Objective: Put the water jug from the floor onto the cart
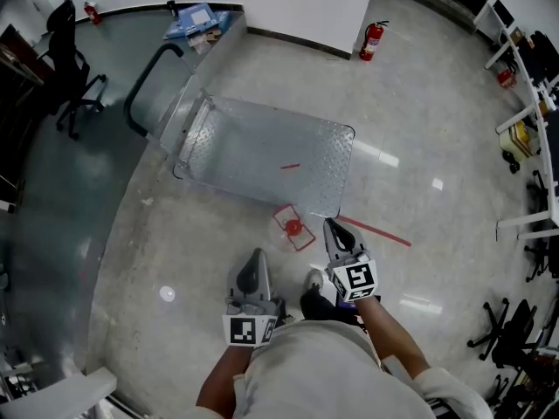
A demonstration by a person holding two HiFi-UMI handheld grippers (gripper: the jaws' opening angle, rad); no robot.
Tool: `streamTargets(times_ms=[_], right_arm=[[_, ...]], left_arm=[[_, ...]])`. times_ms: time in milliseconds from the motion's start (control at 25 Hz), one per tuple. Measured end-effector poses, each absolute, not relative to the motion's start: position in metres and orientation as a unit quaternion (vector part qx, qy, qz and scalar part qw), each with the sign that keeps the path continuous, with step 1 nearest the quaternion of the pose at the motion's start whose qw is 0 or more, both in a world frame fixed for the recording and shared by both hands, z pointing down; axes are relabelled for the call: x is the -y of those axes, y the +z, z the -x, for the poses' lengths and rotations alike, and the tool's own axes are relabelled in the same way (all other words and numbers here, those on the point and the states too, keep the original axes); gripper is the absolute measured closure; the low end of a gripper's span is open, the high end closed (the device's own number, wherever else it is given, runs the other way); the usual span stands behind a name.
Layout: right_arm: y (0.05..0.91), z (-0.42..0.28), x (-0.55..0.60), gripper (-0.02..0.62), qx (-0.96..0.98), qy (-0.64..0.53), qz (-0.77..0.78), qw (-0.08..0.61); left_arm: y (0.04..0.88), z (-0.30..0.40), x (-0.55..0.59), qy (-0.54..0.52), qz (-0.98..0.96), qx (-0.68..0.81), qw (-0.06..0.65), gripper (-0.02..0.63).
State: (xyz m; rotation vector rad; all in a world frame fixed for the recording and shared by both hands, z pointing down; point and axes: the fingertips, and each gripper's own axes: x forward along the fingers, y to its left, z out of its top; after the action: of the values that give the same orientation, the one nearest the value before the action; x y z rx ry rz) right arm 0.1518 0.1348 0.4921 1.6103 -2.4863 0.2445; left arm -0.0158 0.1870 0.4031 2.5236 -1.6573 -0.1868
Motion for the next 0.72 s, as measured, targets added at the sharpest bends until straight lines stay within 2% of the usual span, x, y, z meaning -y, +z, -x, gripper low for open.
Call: streamTargets(times_ms=[160, 400, 440, 520, 560, 720], right_arm=[[0.555, -0.134, -0.097, 0.581, 0.838, 0.121, -0.505, 0.165], [0.703, -0.114, -0.073, 0.578, 0.812, 0.219, -0.445, 0.306], [0.728, -0.111, -0.077, 0.564, 0.807, 0.231, -0.432, 0.330], [0.775, -0.105, -0.086, 0.470, 0.793, 0.254, -0.408, 0.374], [0.796, -0.103, -0.091, 0.445, 0.785, 0.264, -0.398, 0.393], [0.867, -0.099, -0.109, 0.386, 0.753, 0.299, -0.373, 0.453]], left_arm=[[0.411, 0.021, -0.174, -0.059, -0.832, 0.548, 0.063, 0.607], [0.430, 0.017, -0.162, -0.039, -0.836, 0.543, 0.075, 0.607], [0.434, 0.018, -0.163, -0.036, -0.835, 0.543, 0.081, 0.607], [0.443, 0.020, -0.163, -0.033, -0.834, 0.543, 0.094, 0.607], [0.447, 0.022, -0.163, -0.032, -0.833, 0.543, 0.100, 0.607], [0.468, 0.030, -0.163, -0.024, -0.832, 0.543, 0.113, 0.607]])
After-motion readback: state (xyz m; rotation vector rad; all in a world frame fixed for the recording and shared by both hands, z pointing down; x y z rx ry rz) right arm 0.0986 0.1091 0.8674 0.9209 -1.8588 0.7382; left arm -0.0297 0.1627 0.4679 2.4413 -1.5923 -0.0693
